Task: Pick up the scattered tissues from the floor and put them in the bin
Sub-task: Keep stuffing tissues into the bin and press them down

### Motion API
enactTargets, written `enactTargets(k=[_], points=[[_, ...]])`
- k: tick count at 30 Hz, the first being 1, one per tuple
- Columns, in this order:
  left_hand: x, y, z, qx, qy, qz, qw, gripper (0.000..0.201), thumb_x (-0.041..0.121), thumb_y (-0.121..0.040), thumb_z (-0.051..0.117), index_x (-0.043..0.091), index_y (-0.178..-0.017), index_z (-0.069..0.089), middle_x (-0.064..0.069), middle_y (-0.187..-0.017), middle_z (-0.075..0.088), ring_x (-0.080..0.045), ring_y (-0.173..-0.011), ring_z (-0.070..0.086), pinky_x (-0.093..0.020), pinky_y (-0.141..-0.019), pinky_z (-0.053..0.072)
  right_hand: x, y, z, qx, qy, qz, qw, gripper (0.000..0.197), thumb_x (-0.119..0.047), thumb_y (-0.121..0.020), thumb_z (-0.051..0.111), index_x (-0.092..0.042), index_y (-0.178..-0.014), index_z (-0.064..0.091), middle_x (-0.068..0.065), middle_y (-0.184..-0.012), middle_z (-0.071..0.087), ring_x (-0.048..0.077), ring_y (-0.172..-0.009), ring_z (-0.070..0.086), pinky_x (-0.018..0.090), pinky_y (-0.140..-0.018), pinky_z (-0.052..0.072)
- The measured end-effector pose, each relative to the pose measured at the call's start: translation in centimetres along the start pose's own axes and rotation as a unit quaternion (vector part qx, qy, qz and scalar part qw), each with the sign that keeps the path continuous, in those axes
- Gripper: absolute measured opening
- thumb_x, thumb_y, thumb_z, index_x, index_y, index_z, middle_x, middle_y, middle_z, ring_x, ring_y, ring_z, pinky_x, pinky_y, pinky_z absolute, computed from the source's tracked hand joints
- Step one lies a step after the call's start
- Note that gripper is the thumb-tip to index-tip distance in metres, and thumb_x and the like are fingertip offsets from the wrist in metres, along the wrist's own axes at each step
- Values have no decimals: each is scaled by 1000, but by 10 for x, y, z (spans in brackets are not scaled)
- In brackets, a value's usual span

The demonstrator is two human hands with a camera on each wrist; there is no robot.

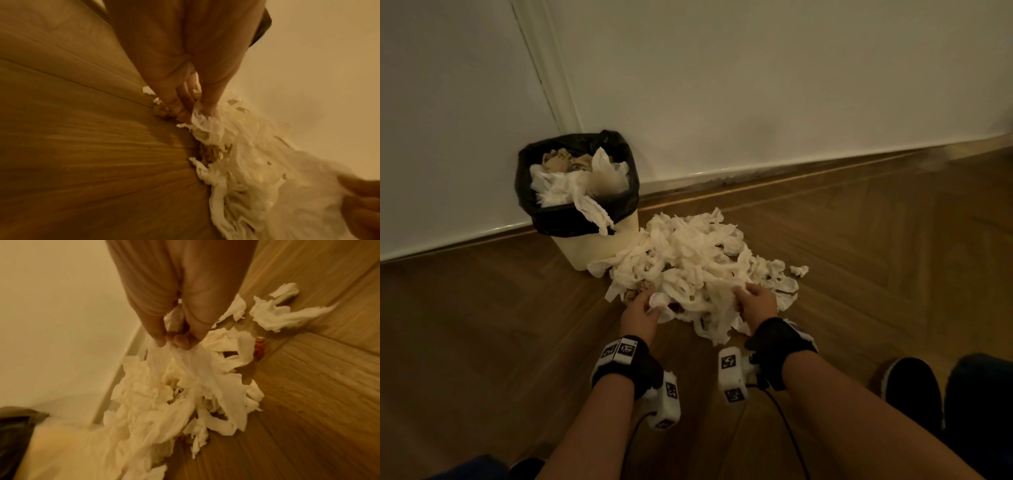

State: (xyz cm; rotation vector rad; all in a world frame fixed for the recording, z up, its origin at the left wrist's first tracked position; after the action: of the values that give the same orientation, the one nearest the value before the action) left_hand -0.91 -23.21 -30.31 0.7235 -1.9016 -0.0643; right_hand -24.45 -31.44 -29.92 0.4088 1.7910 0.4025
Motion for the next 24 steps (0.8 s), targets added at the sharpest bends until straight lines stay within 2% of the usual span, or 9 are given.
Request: enactTargets(k=[1, 3, 7, 10, 11, 15, 18, 20, 24], points=[[1, -1, -2, 0, -14, 5, 1000, 40, 12, -92, 57, 12, -131, 53, -11, -134, 51, -29, -122, 49, -36, -99, 42, 4, 0, -3, 1, -13, 11, 1000, 32, -15, -91, 60, 5, -116, 60, 5, -73, 63, 12, -61, 55, 19, -52, 44], [5, 0, -8, 14, -20, 20, 999, 32, 16, -92, 56, 11, -124, 59, -12, -127, 57, -29, -117, 53, -33, -93, 43, 10, 2, -8, 5, -61, 38, 997, 17, -9, -89, 62, 5, -97, 66, 5, -67, 64, 15, -63, 57, 21, -58, 46], [17, 7, -25, 47, 32, 40, 998, 28, 18, -91, 58, 11, -118, 63, -9, -112, 65, -23, -101, 60, -25, -86, 47, 8, 16, -13, 2, -224, 79, 971, 44, 4, -86, 61, 9, -128, 47, 18, -86, 65, 22, -73, 61, 30, -71, 51], [35, 14, -40, 72, 50, 78, 993, 20, 17, -90, 60, 13, -108, 67, 0, -96, 66, -8, -79, 58, -7, -59, 43, -10, 27, -14, -28, -268, 65, 961, 45, 1, -88, 59, 5, -131, 46, 11, -92, 66, 21, -83, 63, 32, -76, 50], [41, 16, -45, 72, 66, 88, 991, 19, 17, -89, 61, 13, -106, 68, 1, -93, 66, -7, -79, 59, -6, -57, 42, -20, 31, -15, -39, -267, 54, 961, 40, -1, -89, 59, 3, -128, 50, 9, -96, 67, 21, -89, 63, 33, -81, 49], [70, 24, -70, 63, 129, 123, 982, 14, 13, -88, 62, 19, -100, 67, 2, -94, 67, -11, -89, 62, -20, -75, 48, -56, 49, -13, -83, -275, 8, 958, 19, -6, -87, 62, -6, -107, 62, 6, -101, 68, 19, -101, 61, 37, -91, 47], [91, 31, -94, 86, 129, 160, 975, 11, 15, -86, 64, 23, -94, 66, 4, -92, 67, -8, -86, 61, -21, -75, 48, -83, 60, -6, -135, -318, -22, 938, 9, -4, -90, 57, -8, -93, 64, 8, -95, 69, 18, -96, 63, 39, -89, 48], [100, 33, -108, 100, 139, 170, 971, 10, 18, -86, 64, 21, -96, 66, 2, -94, 66, -10, -88, 61, -22, -74, 49, -100, 66, 0, -170, -358, -33, 917, 12, -3, -92, 51, -6, -94, 63, 10, -92, 71, 21, -95, 65, 42, -89, 50], [114, 38, -130, 120, 150, 197, 961, 11, 17, -87, 64, 24, -96, 65, 10, -90, 65, -4, -87, 60, -10, -65, 44, -127, 76, 15, -222, -412, -38, 883, 16, -1, -95, 45, -3, -93, 60, 14, -89, 73, 23, -88, 71, 43, -82, 56]])
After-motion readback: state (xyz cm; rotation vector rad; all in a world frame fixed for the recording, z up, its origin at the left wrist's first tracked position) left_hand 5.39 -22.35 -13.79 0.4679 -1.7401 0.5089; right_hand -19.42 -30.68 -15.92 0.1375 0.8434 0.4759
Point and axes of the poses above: each hand's wrist, its own y-axis away from the middle knuckle, its own z-axis out of the palm, x = y × z, the point moved 7 cm from there along -y, towards the middle knuckle
